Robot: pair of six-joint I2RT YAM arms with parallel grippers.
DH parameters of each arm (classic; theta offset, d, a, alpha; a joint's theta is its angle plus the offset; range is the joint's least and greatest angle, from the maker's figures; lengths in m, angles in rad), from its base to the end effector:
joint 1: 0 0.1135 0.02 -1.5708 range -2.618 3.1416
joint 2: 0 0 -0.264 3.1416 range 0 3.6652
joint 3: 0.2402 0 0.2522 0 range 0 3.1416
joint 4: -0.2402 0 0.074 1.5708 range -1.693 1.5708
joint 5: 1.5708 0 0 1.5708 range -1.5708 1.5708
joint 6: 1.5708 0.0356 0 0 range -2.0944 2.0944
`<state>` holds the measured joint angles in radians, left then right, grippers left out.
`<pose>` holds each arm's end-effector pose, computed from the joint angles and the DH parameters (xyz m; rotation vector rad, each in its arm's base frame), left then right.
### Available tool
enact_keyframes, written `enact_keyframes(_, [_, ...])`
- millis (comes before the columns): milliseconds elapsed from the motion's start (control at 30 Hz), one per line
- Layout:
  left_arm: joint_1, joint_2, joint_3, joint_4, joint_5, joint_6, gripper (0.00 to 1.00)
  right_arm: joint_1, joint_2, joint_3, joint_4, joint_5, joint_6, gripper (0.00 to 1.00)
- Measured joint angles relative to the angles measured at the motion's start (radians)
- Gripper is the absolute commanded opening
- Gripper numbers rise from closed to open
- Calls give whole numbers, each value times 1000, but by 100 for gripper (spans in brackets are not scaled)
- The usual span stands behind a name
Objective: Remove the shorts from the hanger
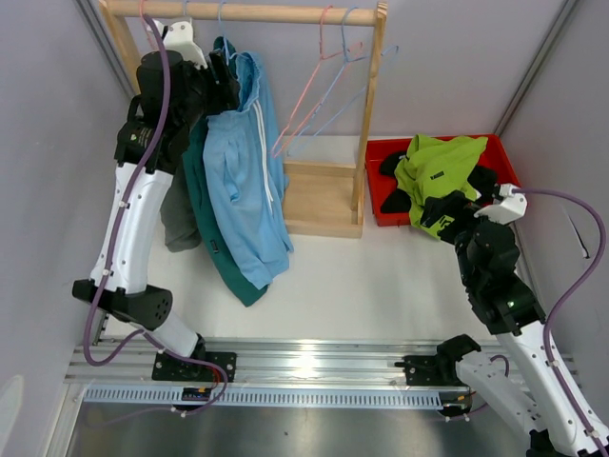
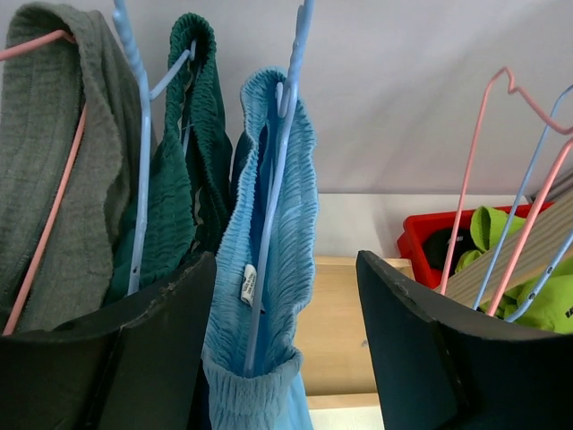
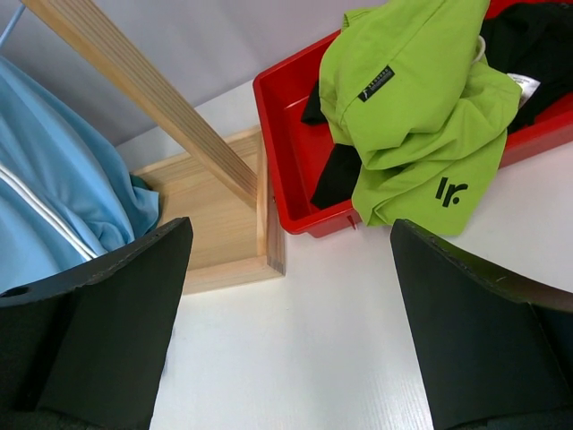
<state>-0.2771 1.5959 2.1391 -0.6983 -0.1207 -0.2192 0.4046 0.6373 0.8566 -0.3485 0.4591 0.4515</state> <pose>0.3026 -0.0816 0.5385 -0.0393 1.7314 -0.2622 0.1339 0.0402 0.3688 0.3792 1.6498 0.2522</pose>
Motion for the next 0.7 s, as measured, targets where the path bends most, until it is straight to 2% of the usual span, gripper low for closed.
enact_keyframes(167, [0, 18, -6, 2, 2, -5, 63, 0, -4, 0, -9, 6, 0, 99])
enact_keyframes(200, [0, 22, -13, 5, 3, -8, 57, 0, -5, 0, -10, 6, 0, 99])
enact_keyframes(267, [0, 34, -18, 7, 3, -11, 50, 0, -6, 0, -15, 7, -1, 99])
enact_keyframes(300, [0, 42, -19, 8, 3, -14, 43, 0, -6, 0, -16, 7, -1, 100])
enact_keyframes(367, [0, 57, -19, 9, 3, -19, 35, 0, -6, 0, -19, 7, -3, 100])
enact_keyframes(400, [0, 63, -19, 10, 2, -19, 23, 0, -6, 0, -21, 7, -4, 99])
enact_keyframes(467, [0, 77, -15, 6, -2, -25, 10, 0, -6, -2, -21, 7, -8, 99])
enact_keyframes(533, [0, 99, 8, -5, -5, -25, 0, 0, -6, -2, -23, 7, -8, 99])
enact_keyframes(700, [0, 150, 84, -38, 4, -30, 0, 0, -6, -2, -24, 5, -12, 99])
